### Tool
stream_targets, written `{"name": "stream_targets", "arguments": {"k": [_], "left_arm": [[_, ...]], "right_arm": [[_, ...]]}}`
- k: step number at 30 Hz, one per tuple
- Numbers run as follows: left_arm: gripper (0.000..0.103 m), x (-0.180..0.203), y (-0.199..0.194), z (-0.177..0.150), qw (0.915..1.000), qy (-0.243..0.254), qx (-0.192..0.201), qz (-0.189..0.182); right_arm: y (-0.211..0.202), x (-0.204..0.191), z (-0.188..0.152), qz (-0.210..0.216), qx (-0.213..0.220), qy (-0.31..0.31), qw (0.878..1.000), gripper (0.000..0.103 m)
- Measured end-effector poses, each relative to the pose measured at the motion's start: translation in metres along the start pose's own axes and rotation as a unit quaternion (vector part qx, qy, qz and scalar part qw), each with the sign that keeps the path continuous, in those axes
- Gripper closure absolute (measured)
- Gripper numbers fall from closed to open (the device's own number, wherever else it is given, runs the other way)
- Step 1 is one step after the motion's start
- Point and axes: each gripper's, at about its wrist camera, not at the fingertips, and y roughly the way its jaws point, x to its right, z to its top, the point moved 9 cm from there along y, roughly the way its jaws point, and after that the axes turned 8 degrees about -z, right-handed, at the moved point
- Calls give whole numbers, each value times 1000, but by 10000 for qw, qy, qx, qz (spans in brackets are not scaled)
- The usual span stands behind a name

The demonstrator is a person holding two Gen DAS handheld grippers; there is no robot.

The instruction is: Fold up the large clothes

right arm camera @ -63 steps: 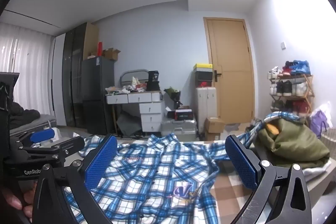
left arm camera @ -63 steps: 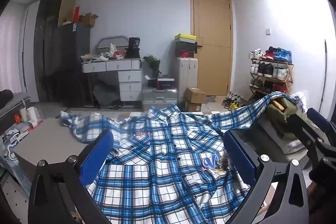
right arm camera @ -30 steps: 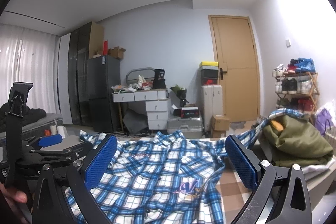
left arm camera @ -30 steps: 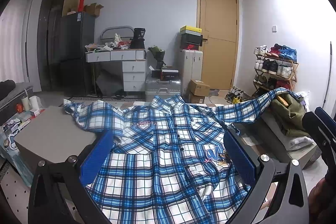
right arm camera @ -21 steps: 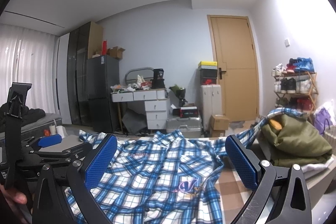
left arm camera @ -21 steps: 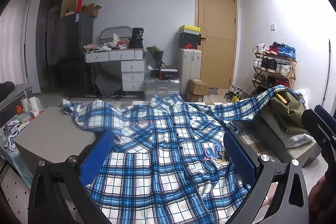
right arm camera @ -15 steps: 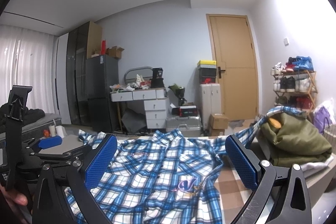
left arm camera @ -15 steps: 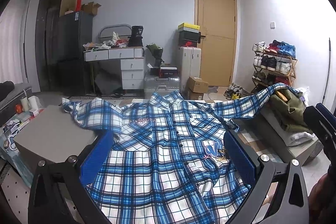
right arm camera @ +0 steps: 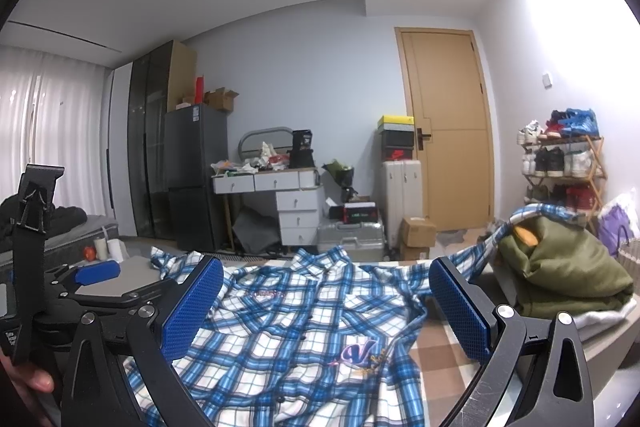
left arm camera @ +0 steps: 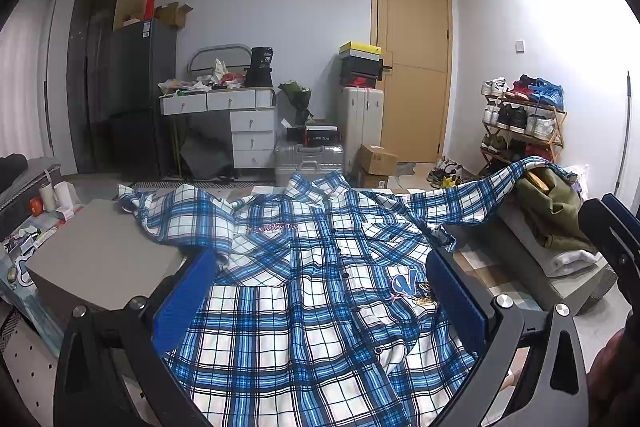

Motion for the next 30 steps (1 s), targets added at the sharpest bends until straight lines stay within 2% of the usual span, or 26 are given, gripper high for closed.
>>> {"name": "stream_targets", "arguments": {"k": [20, 24, 30], "left_arm": [[1, -8, 13, -11, 9998, -56, -192, -24], [1, -13, 28, -14, 9995, -107, -279, -90], [1, -22, 64, -22, 9982, -195, -545, -138]], "right_arm": [[16, 6, -13, -30, -180, 9, 9998, 0], [37, 12, -21, -123, -370, -27, 9992, 0], [74, 53, -20, -374, -567, 312, 9972, 0]]}}
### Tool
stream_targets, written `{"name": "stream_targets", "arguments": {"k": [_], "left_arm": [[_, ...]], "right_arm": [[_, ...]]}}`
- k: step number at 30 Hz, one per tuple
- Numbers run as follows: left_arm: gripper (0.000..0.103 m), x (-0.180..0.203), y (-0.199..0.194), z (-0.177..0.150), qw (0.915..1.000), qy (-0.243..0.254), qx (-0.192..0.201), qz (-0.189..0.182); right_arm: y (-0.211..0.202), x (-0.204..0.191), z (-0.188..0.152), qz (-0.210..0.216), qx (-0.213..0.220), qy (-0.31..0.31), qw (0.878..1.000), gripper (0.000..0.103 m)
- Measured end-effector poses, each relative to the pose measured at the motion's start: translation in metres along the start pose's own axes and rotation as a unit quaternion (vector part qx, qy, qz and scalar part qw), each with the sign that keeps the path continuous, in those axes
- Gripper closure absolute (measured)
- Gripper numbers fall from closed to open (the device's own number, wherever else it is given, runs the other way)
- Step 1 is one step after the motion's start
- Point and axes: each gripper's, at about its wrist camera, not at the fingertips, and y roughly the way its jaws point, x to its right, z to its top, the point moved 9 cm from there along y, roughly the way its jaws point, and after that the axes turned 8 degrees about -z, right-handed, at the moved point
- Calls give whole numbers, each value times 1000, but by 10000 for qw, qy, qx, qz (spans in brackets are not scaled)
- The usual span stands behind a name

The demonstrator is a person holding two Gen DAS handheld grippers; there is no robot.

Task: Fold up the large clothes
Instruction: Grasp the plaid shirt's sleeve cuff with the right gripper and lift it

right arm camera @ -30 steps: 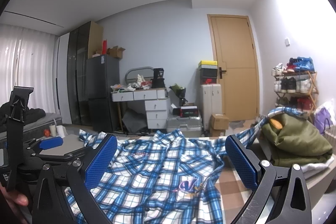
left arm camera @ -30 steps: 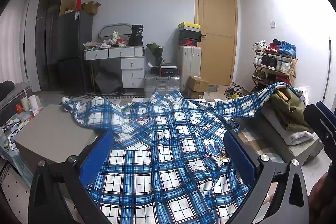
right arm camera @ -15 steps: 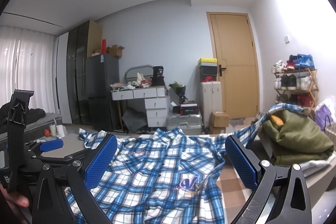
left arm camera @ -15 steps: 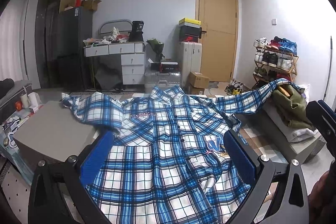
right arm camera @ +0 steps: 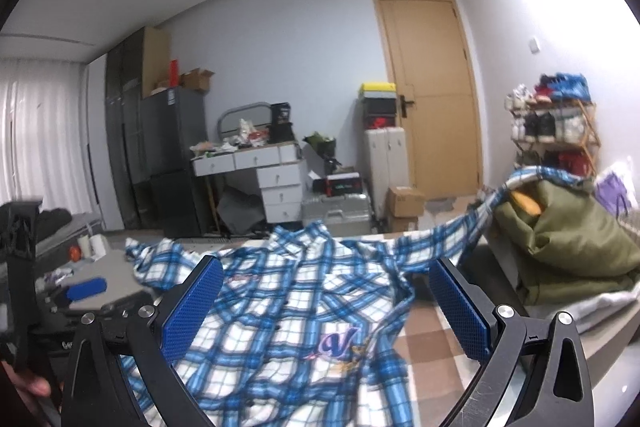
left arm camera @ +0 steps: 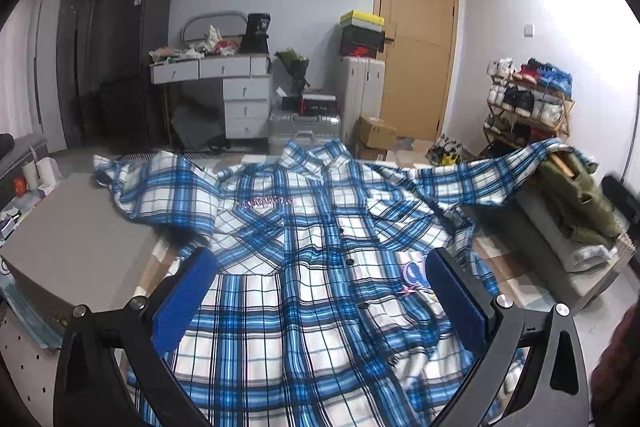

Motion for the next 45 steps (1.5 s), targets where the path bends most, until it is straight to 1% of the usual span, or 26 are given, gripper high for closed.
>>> {"name": "stream_targets", "arguments": {"k": [2, 5, 7, 9, 10, 12, 13, 14, 15, 16, 17, 18, 20, 21, 22, 23, 26, 28, 31, 34, 35, 37, 39, 41, 43, 45], "left_arm": [[1, -3, 12, 0, 9999, 11, -97, 31], [1, -6, 29, -1, 9997, 5, -247, -13], [1, -7, 40, -2, 9994, 20, -358, 3], [1, -10, 51, -5, 9987, 16, -503, 16], [1, -11, 56, -6, 9984, 12, -566, 25], [1, -13, 65, -7, 9976, -6, -684, 45], [1, -14, 69, -7, 9973, -18, -732, 45], [1, -16, 73, -7, 9971, -26, -762, 43], [1, -17, 76, -7, 9968, -29, -791, 58], [1, -18, 78, -7, 9966, -33, -817, 72], [1, -18, 80, -8, 9964, -40, -843, 81], [1, -18, 82, -8, 9961, -50, -873, 78], [1, -20, 85, -8, 9957, -60, -921, 57], [1, -20, 85, -9, 9955, -54, -950, 52], [1, -19, 84, -12, 9950, -34, -992, 53], [1, -20, 83, -13, 9948, -15, -1021, 60], [1, -24, 80, -12, 9947, 26, -1027, 84], [1, -31, 76, -9, 9950, 22, -995, 126], [1, -48, 69, -4, 9956, -47, -907, 217], [1, -63, 62, 1, 9960, -164, -814, 340], [1, -67, 63, 2, 9960, -198, -790, 363], [1, -81, 53, 2, 9960, -294, -713, 461], [1, -92, 46, 2, 9956, -374, -654, 550], [1, -103, 40, 3, 9952, -445, -606, 628], [1, -112, 35, 3, 9946, -478, -581, 717], [1, -121, 31, 2, 9938, -494, -565, 821]], "right_arm": [[12, 20, 10, -93, -21, 119, 9999, 0], [34, 67, 33, -228, -151, 550, 9981, 0], [52, 109, 47, -510, -335, 859, 9944, 0], [71, 162, 58, -953, -566, 1235, 9861, 0], [83, 196, 62, -1174, -712, 1531, 9786, 0], [102, 242, 66, -1421, -965, 1916, 9663, 0], [116, 270, 66, -1524, -1171, 2167, 9571, 0], [125, 289, 64, -1565, -1298, 2391, 9495, 0], [135, 311, 60, -1626, -1462, 2748, 9363, 1], [143, 324, 56, -1625, -1568, 2990, 9271, 5], [153, 335, 53, -1576, -1697, 3151, 9204, 5], [162, 344, 50, -1626, -1822, 3202, 9153, 7], [171, 358, 53, -1879, -1819, 3134, 9129, 23], [172, 363, 59, -2081, -1759, 2954, 9157, 60], [178, 365, 64, -2171, -1836, 2748, 9185, 91], [182, 367, 67, -2221, -1882, 2641, 9195, 95], [184, 370, 88, -2491, -1735, 2357, 9232, 97], [184, 363, 122, -2790, -1423, 1871, 9311, 98], [184, 343, 176, -3177, -936, 1305, 9345, 99], [191, 314, 221, -3398, -622, 920, 9339, 99], [197, 300, 232, -3354, -569, 811, 9368, 99], [210, 260, 247, -3128, -492, 514, 9471, 99], [228, 198, 251, -2584, -497, 295, 9643, 99], [242, 142, 241, -2005, -661, 245, 9771, 99], [259, 76, 226, -1275, -817, 227, 9882, 99], [269, 21, 210, -718, -960, 244, 9925, 99]]}}
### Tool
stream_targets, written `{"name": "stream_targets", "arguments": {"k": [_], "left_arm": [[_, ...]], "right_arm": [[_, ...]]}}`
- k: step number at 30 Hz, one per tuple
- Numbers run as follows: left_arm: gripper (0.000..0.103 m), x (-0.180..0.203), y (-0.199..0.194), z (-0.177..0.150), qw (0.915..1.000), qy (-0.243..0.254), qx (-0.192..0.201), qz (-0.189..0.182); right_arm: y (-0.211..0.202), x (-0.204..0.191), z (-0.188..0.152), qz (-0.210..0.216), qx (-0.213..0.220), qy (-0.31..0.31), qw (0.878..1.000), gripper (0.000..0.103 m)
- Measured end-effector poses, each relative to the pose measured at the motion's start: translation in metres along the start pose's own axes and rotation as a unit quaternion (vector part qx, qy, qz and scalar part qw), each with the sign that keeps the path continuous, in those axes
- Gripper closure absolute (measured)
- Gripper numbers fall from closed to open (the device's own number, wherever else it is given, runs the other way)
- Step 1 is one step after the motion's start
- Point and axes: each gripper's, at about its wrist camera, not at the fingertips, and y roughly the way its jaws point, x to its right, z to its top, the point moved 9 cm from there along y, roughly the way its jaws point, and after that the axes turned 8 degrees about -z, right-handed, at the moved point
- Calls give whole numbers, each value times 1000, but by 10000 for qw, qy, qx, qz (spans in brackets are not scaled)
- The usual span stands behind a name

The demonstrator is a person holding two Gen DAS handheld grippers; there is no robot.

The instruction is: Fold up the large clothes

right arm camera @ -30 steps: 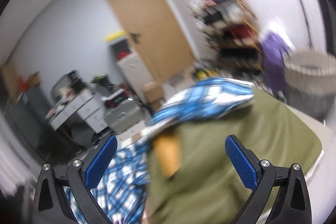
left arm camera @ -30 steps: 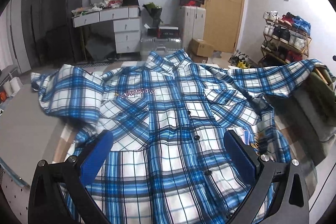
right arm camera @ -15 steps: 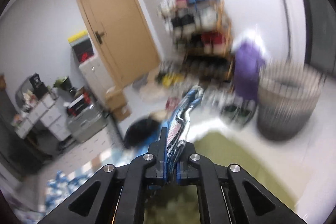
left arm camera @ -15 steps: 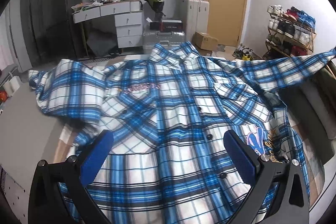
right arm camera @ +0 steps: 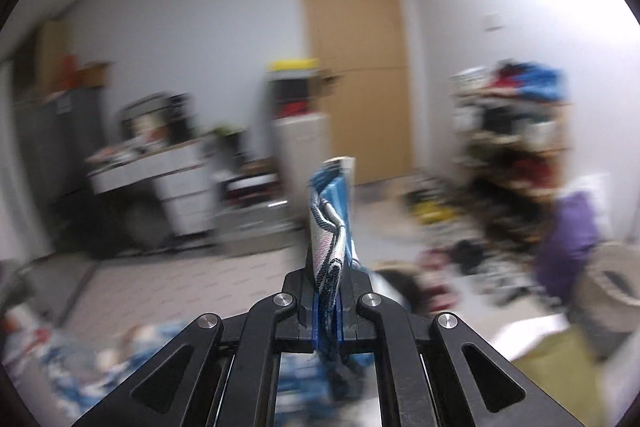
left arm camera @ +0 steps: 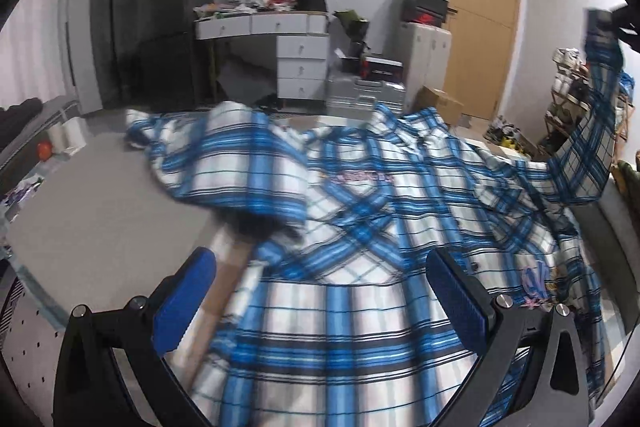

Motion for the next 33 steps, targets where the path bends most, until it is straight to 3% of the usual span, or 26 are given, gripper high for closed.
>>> {"name": "stream_targets", "arguments": {"k": [4, 8, 13, 18, 23, 25, 26, 28, 31, 33], "left_arm": [[1, -22, -8, -3, 9998, -105, 54, 163], [1, -41, -13, -6, 9993, -218, 87, 291], [1, -54, -9, -13, 9990, -316, -6, 316], [1, -55, -7, -17, 9991, -255, -118, 323], [1, -57, -9, -21, 9991, -173, -184, 330], [1, -57, -10, -21, 9991, -156, -201, 332], [1, -58, -10, -21, 9991, -150, -210, 327], [1, -57, -11, -20, 9992, -142, -205, 306], [1, -53, -8, -15, 9995, -86, -193, 232], [1, -46, -2, -8, 9996, 2, -249, 138]], "right_arm": [[15, -105, -52, 1241, -606, 74, 9904, 98], [23, -191, -111, 2022, -1135, -66, 9727, 98], [64, -277, -207, 2546, -2171, 169, 9422, 98], [96, -317, -284, 2600, -2860, 221, 9220, 98], [114, -332, -347, 2541, -3680, 45, 8944, 92], [107, -323, -358, 2713, -3955, -35, 8775, 81], [99, -315, -357, 2791, -3930, -71, 8761, 77], [79, -290, -346, 2894, -3688, -189, 8831, 59], [47, -228, -326, 2745, -3281, -259, 9035, 16], [33, -176, -325, 2427, -3206, -295, 9151, 14]]}}
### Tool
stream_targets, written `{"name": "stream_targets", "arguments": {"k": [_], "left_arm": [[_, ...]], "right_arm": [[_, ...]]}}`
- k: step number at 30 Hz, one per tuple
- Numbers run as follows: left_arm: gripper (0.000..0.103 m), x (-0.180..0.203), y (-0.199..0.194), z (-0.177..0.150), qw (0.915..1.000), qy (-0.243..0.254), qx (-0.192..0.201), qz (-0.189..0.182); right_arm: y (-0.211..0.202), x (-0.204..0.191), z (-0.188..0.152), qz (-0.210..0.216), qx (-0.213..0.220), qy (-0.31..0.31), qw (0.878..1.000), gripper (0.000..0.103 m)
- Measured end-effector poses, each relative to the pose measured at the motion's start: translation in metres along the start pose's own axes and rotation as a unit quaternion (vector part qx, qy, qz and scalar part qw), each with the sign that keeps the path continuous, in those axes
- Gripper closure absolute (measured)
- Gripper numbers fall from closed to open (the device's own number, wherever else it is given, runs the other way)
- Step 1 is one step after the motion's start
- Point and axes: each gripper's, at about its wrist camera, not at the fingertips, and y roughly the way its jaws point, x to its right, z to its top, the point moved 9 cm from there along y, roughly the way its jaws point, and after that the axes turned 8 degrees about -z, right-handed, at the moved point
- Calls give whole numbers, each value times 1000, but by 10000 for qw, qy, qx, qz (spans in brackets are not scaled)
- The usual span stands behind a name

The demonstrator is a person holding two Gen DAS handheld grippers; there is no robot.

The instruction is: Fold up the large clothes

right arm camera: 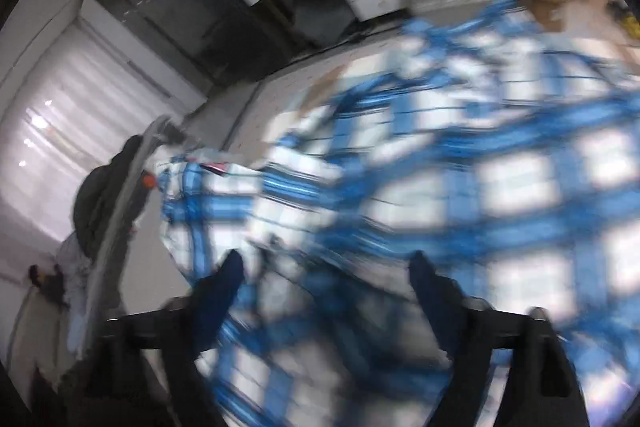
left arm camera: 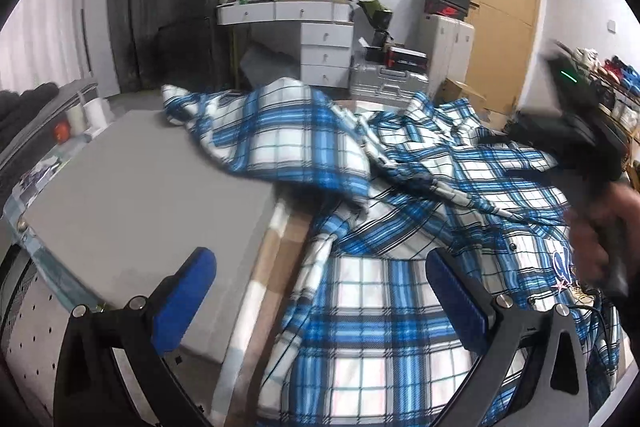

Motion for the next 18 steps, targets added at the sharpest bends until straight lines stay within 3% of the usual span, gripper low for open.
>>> {"name": "stream_targets", "arguments": {"k": [4, 7, 8, 9, 11, 14, 18], "left_arm": [[1, 23, 21, 26, 9992, 297, -121, -228], [1, 60, 49, 54, 9948, 870, -259, -471], [1, 74, 61, 60, 9920, 1028, -384, -624], [1, 87, 75, 67, 9893, 1155, -486, -753], [1, 104, 102, 75, 9861, 1274, -650, -851], [1, 123, 152, 83, 9841, 1247, -957, -824], [1, 140, 223, 69, 9725, 1527, -1654, -594]], "right_arm": [[-38, 88, -56, -995, -69, 31, 9950, 15], [-47, 144, -89, -1375, -294, 296, 9896, 15], [-51, 153, -97, -1450, -311, 366, 9883, 15], [-61, 160, -101, -1365, -48, 327, 9901, 18], [-71, 178, -112, -1876, 7, 292, 9818, 18], [-86, 198, -121, -2049, 339, 359, 9775, 20], [-101, 206, -128, -2666, 337, 47, 9632, 22]]}}
